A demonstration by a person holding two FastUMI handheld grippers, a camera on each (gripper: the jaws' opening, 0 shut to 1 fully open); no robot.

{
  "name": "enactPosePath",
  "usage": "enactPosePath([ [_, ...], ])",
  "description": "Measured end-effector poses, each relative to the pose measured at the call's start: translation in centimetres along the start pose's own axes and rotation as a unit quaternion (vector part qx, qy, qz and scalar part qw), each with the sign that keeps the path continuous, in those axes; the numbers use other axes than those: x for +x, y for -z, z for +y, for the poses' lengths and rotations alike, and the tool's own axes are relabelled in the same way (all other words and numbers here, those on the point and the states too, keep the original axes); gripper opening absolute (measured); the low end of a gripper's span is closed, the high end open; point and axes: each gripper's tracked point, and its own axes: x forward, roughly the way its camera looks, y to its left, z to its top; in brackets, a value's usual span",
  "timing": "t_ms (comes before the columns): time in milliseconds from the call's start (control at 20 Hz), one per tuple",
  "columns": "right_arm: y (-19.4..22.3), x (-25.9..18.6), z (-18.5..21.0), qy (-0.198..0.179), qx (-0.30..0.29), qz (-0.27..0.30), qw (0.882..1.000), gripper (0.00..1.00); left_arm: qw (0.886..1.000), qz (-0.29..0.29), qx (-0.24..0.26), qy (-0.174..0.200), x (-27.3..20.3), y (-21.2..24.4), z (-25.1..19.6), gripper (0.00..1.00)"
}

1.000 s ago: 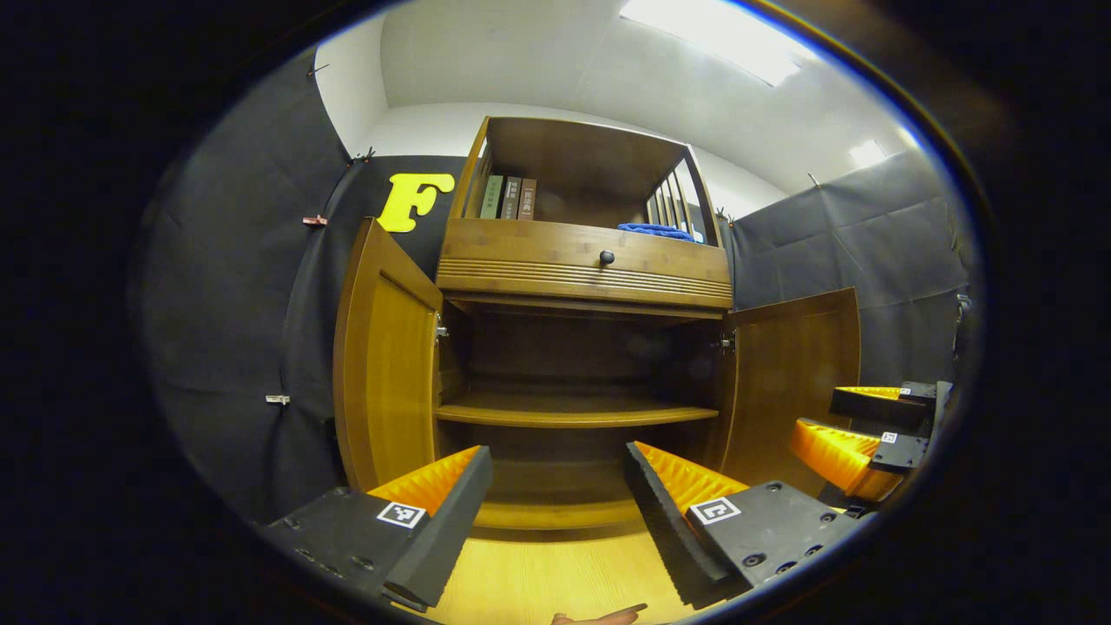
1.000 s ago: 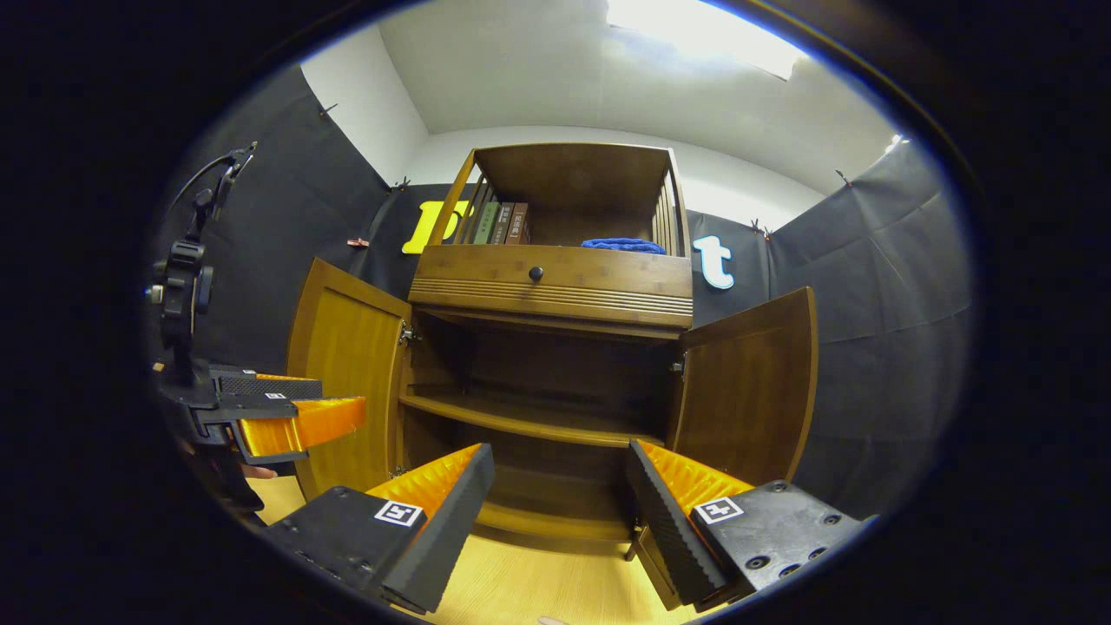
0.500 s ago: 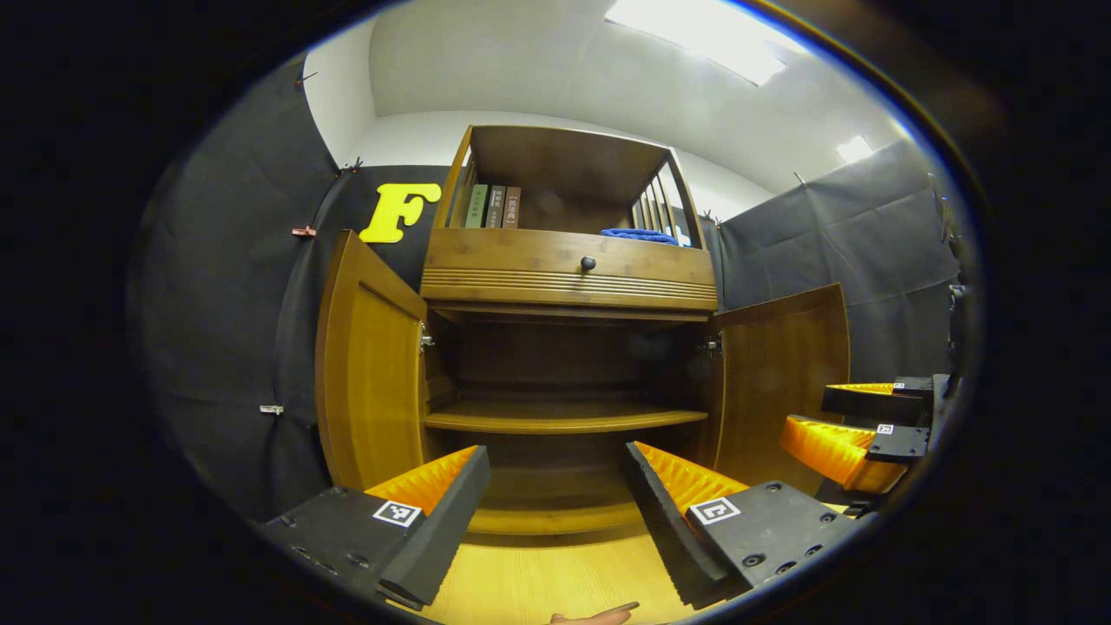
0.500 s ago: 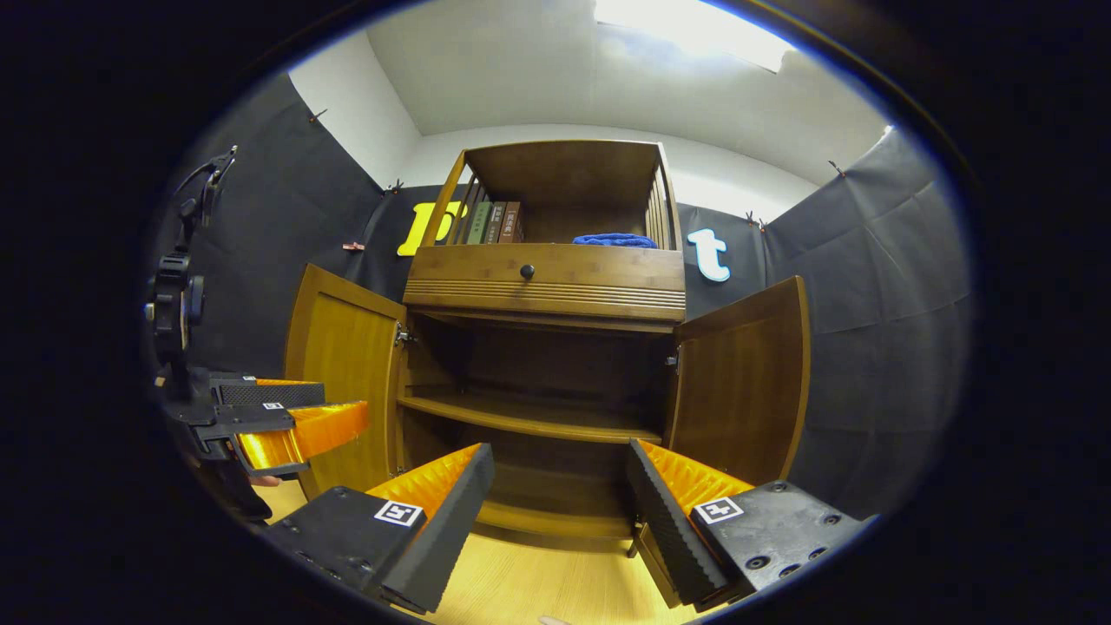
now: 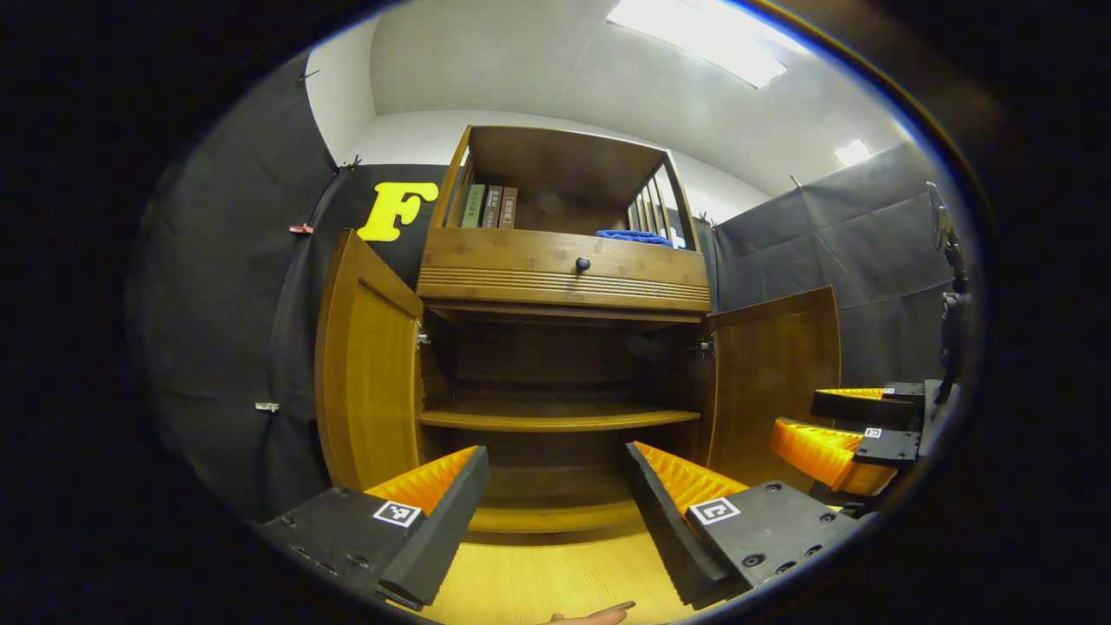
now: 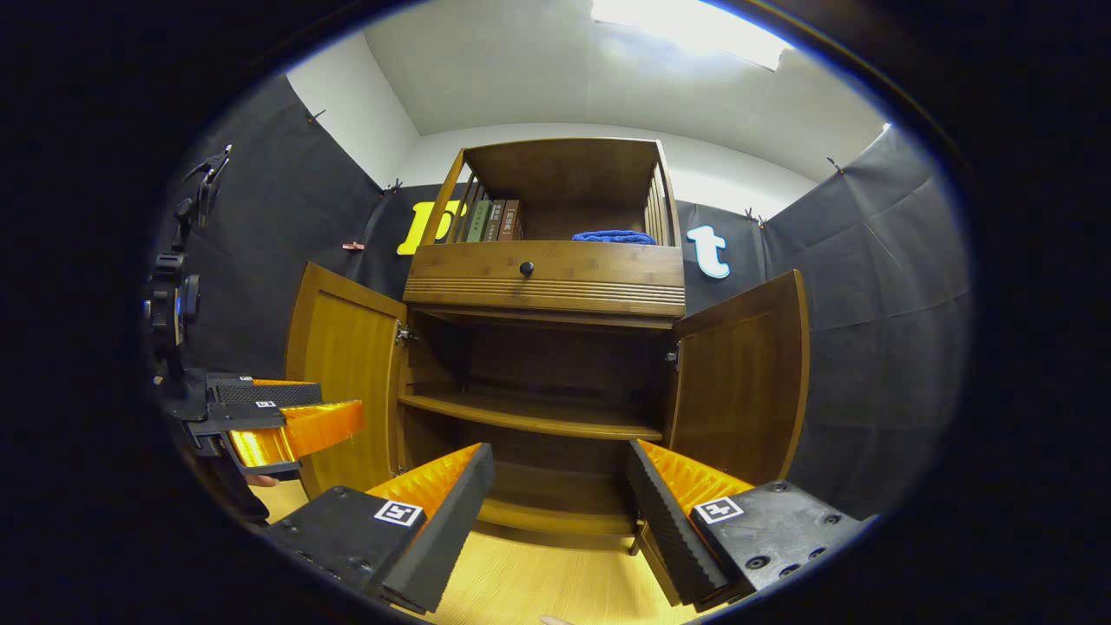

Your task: Open the right door of the double-door shoe cabinet with the right hand, and open the left door with the left hand.

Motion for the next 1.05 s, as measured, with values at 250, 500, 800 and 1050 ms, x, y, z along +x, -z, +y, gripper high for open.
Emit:
enactPosePath([
  [250,-0.7,-0.3,0.1,-0.002,0.007,-0.011,1.000,0.97,1.000,0.002,-0.005,0.001,0.0,0.3,-0.1,0.96],
  [500,-1.3,-0.7,-0.2,0.000,0.018,-0.019,1.000,0.97,1.000,0.002,-0.004,0.003,-0.1,0.3,-0.2,0.96],
  [800,-0.9,-0.6,-0.1,-0.002,0.019,-0.016,1.000,0.97,1.000,0.000,-0.004,0.004,-0.1,0.4,-0.4,0.96],
  [1050,-0.8,-0.7,-0.1,-0.004,0.020,-0.015,1.000,0.97,1.000,0.002,-0.001,0.008,0.0,0.6,-0.8,0.96],
])
